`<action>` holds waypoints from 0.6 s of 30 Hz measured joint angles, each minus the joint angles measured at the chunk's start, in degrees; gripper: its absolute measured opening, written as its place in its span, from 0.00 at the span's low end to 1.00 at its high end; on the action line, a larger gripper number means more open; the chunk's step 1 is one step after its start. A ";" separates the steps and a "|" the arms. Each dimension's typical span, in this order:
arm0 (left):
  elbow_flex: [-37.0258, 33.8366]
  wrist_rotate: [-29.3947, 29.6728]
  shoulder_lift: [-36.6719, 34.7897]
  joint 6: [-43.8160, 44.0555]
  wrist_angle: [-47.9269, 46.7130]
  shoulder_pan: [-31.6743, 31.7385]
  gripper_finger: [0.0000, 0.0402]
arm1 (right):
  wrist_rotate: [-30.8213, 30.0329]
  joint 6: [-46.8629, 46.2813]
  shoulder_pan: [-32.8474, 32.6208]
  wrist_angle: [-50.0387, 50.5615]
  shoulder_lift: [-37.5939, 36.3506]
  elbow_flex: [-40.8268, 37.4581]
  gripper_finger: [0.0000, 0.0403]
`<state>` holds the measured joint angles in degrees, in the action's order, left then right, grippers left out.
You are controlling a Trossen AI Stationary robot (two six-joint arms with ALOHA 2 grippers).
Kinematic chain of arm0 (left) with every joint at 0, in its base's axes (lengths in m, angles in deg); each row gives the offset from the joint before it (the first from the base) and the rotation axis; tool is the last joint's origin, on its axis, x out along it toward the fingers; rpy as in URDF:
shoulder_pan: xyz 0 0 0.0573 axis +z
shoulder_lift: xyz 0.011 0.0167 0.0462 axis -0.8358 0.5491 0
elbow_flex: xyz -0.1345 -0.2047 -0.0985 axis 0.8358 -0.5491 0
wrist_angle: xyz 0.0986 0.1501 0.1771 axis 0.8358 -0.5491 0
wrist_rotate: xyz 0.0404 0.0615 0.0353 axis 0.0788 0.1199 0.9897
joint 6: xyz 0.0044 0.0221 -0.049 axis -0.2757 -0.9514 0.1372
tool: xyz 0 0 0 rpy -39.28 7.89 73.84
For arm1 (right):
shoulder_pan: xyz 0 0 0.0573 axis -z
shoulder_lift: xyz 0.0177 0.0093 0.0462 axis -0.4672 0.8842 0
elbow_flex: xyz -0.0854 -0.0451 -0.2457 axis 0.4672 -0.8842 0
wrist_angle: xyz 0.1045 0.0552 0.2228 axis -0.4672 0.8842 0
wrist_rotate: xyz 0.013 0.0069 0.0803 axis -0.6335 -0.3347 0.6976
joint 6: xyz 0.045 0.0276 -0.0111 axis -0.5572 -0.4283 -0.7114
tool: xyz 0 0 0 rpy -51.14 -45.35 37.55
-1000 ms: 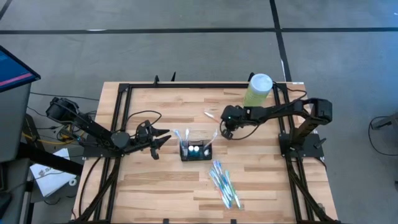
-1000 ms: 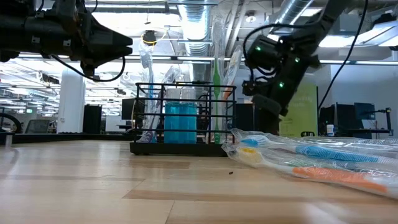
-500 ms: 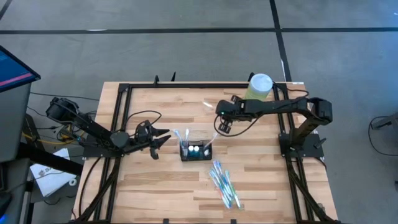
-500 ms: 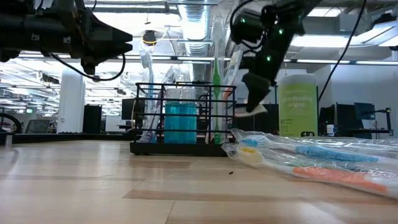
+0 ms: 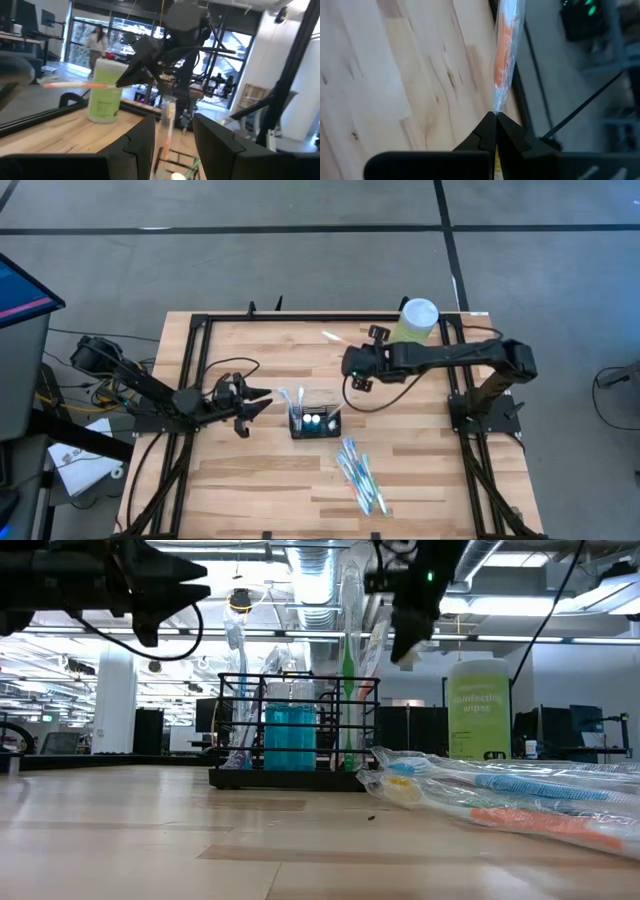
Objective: Pick & Place toothbrushing station
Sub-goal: Put the orange toothbrush into the mesh
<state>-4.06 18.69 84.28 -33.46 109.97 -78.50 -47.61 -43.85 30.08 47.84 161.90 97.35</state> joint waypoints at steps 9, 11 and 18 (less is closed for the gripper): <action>0.00 -1.09 -2.45 0.12 0.03 0.00 0.32 | -7.32 5.76 -9.00 3.32 -0.03 8.15 0.00; 0.00 -1.09 -2.90 -0.30 0.00 0.00 0.32 | -7.31 6.53 -10.82 3.41 -0.04 10.38 0.00; 0.00 -2.27 -4.89 -0.29 0.12 0.00 0.32 | -7.29 10.78 -17.29 2.67 -0.09 14.69 0.00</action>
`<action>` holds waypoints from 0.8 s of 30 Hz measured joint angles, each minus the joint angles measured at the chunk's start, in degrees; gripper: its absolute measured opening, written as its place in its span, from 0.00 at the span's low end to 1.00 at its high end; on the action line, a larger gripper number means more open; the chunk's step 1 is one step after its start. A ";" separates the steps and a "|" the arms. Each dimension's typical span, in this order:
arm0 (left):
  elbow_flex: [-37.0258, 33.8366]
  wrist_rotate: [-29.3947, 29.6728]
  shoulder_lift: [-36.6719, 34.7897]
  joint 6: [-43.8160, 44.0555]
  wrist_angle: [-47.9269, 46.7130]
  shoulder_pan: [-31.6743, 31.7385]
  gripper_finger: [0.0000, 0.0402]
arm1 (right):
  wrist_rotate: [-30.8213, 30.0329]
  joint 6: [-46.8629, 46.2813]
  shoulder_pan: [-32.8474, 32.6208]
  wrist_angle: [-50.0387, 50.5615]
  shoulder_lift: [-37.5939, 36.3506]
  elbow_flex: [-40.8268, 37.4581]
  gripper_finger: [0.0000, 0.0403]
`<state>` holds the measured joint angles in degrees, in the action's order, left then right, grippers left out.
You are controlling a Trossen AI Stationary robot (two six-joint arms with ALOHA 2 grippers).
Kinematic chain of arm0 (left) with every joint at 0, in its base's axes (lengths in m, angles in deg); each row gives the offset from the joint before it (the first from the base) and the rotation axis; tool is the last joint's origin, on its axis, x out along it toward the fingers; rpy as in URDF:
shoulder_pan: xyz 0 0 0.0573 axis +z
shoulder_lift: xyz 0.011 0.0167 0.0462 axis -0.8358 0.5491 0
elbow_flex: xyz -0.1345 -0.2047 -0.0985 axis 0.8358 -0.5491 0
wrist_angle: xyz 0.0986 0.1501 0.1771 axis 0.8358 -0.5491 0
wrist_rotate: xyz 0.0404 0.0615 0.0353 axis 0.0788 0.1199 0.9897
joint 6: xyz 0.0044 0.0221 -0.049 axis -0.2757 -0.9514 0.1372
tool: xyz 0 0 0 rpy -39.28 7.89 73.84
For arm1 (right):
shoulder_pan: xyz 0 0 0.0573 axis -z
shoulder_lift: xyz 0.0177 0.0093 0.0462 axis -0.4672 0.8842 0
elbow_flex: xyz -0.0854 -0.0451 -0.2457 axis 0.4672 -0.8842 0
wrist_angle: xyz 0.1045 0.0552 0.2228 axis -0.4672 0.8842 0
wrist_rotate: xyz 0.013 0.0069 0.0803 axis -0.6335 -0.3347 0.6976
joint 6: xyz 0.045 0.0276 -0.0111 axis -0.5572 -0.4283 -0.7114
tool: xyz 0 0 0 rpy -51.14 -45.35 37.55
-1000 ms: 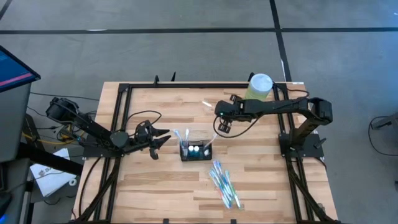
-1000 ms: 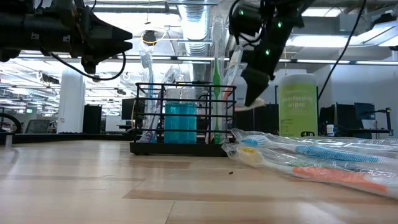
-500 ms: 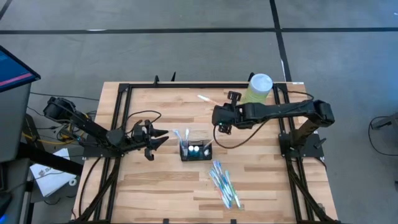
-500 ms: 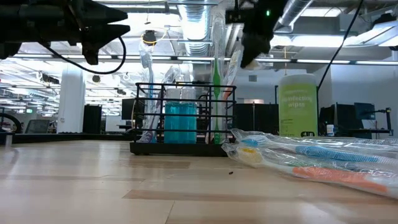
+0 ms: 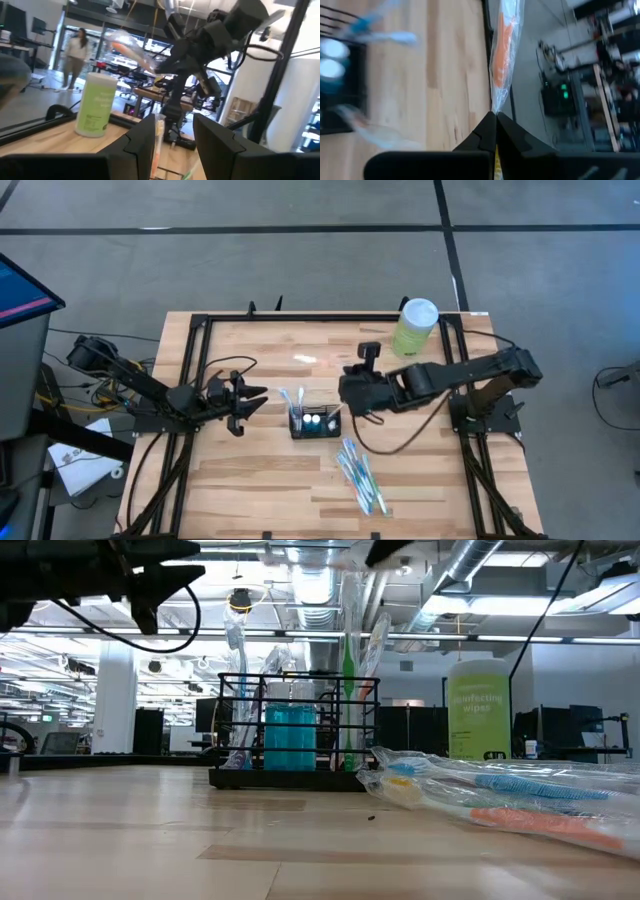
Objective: Pick & Place toothbrushing station
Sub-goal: Put the orange toothbrush into the mesh
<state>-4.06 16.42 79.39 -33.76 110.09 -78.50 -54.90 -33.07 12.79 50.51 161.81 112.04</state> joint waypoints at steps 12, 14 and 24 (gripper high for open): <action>0.07 -5.13 -3.10 7.18 0.29 0.39 0.32 | 0.04 14.27 -9.11 -9.65 0.00 0.04 0.00; 0.67 -7.70 -3.15 9.15 0.20 1.29 0.32 | 0.08 16.67 -10.29 -10.53 0.10 0.04 0.00; 3.06 -17.94 -2.29 18.46 -1.02 7.98 0.32 | -3.94 27.50 -14.85 -14.84 5.89 -0.01 0.00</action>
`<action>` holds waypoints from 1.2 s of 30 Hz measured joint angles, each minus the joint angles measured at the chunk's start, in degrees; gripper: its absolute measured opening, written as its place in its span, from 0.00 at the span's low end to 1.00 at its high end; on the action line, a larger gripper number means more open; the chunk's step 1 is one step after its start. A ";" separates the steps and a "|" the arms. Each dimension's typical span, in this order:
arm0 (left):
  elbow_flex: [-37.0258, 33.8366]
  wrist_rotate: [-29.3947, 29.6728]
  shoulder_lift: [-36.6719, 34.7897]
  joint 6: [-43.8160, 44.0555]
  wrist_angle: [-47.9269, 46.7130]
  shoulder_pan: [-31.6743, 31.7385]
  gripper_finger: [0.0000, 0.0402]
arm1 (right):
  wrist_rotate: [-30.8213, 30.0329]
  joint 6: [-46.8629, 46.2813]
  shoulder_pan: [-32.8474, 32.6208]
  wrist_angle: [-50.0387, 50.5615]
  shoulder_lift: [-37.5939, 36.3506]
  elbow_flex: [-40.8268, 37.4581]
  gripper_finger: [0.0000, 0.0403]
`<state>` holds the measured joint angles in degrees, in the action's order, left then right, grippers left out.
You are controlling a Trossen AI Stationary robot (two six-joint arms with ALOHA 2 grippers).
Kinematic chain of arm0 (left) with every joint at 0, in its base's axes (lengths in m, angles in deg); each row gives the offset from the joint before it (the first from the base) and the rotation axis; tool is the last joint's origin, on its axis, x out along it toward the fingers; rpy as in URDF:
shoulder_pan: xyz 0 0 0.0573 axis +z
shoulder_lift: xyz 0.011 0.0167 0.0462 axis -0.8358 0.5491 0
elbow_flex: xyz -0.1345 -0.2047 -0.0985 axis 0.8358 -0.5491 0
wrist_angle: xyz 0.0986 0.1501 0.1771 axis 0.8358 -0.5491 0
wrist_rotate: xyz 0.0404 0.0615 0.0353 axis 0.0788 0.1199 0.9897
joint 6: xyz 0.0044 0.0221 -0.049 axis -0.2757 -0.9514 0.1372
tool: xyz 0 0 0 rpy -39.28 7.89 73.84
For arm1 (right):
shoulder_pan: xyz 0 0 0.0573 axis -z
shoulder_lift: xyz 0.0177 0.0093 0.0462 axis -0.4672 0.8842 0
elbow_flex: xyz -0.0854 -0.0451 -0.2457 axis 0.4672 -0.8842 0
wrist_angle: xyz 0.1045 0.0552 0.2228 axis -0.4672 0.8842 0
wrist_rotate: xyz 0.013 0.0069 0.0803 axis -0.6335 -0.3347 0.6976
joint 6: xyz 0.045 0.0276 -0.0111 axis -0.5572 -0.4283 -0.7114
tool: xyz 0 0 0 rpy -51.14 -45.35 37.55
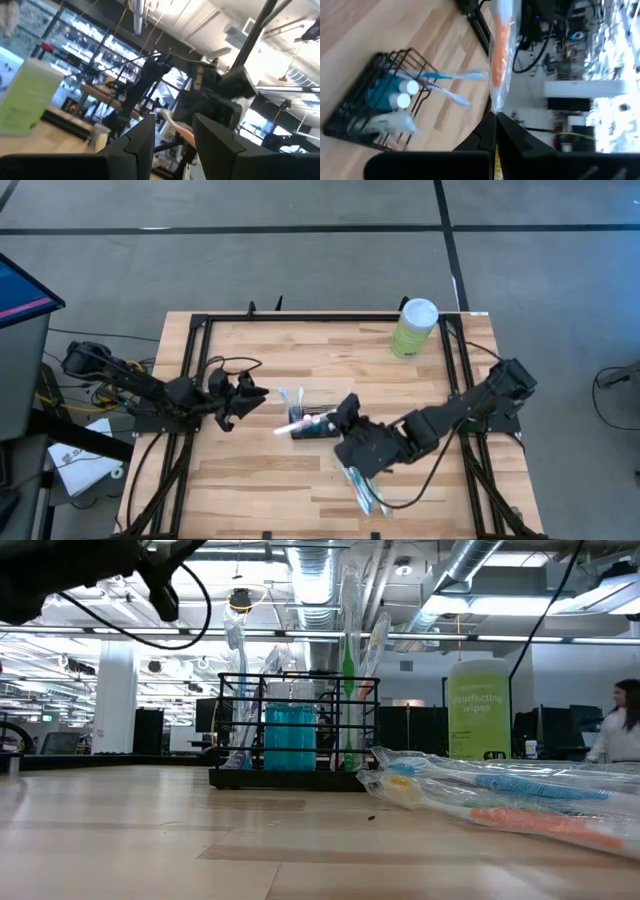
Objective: Pick & Place toothbrushing station
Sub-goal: Put the orange toothbrush into the mesh
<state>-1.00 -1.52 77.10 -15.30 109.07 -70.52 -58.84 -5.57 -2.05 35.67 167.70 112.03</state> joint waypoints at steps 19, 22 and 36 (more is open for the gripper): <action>6.89 -26.96 5.33 27.81 -7.62 9.37 0.32 | 0.79 8.75 -3.19 -8.76 2.69 -0.07 0.00; 9.10 -30.12 7.91 29.45 -8.44 9.49 0.32 | -0.33 9.94 -3.31 -9.95 3.38 0.15 0.00; 11.13 -39.16 12.98 39.07 -8.29 12.35 0.32 | -2.26 11.47 -4.21 -9.94 4.08 -0.02 0.00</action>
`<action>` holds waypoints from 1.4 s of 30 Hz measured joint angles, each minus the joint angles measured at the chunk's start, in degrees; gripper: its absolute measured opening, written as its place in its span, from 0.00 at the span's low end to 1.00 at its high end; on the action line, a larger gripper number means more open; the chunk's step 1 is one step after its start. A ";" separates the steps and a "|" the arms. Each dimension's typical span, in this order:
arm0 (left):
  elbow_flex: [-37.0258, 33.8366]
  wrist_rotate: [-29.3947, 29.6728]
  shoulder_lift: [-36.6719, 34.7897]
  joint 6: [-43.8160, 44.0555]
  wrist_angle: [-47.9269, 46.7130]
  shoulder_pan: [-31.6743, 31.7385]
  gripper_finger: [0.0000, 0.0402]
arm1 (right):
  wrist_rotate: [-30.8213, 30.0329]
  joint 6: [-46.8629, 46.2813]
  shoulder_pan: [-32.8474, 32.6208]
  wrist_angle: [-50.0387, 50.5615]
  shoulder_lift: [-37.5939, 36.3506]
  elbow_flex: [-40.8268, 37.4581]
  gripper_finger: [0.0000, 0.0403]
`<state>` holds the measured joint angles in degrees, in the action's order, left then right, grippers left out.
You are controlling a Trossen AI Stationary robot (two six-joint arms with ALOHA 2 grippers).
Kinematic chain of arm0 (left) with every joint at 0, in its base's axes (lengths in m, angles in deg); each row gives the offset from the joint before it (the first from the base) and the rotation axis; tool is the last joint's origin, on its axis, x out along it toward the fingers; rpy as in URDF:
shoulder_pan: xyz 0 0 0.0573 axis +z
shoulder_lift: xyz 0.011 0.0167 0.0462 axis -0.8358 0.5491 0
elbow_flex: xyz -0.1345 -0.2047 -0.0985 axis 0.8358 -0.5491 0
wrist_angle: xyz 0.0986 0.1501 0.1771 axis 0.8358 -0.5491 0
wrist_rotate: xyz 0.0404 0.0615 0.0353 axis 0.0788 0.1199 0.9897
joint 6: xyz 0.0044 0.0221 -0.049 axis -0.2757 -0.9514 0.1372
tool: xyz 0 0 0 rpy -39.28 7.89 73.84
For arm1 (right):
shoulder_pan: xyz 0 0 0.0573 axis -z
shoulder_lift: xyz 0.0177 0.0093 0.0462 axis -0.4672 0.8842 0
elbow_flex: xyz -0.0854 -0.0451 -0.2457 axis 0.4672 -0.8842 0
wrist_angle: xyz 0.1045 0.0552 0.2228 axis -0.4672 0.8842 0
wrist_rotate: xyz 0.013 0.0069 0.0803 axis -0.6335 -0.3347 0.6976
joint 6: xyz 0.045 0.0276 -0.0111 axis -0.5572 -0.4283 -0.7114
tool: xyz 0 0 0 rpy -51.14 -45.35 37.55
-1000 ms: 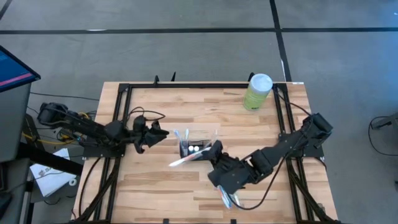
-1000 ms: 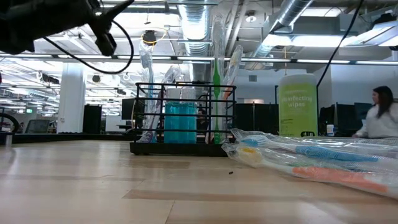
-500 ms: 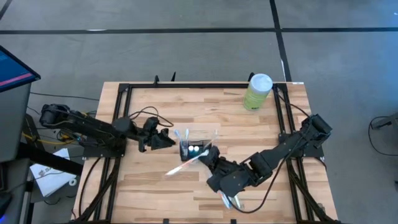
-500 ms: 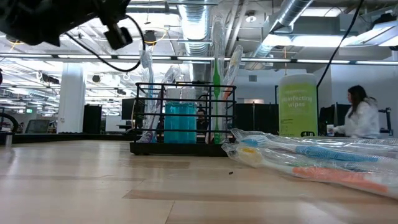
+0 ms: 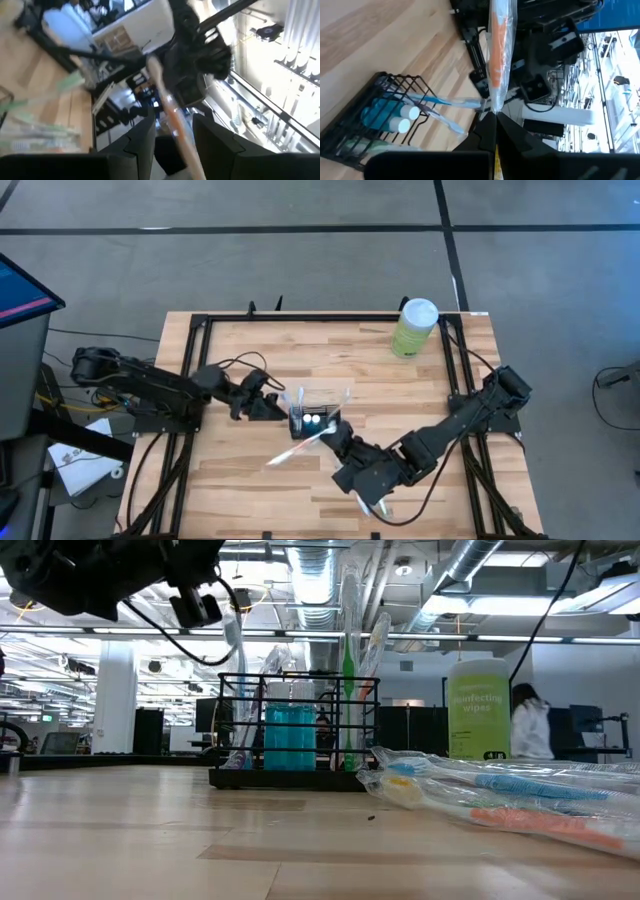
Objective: Pick & Place toothbrushing station
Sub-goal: Put the orange toothbrush into the mesh
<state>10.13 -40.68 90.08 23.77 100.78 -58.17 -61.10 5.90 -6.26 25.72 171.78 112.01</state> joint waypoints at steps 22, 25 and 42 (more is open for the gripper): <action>8.76 -5.18 5.59 2.55 -6.56 -5.80 0.32 | 0.43 3.66 -0.08 -1.80 0.02 0.00 0.00; 8.76 -5.03 5.59 3.66 -6.35 -6.55 0.32 | 0.43 4.84 0.12 -2.55 0.08 0.00 0.00; 11.06 -4.61 5.55 6.83 -7.27 -8.10 0.32 | -4.27 13.33 1.50 -6.96 3.72 0.16 0.00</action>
<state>21.19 -45.29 95.63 30.59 93.51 -66.27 -65.36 19.23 -4.75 18.77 175.50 112.17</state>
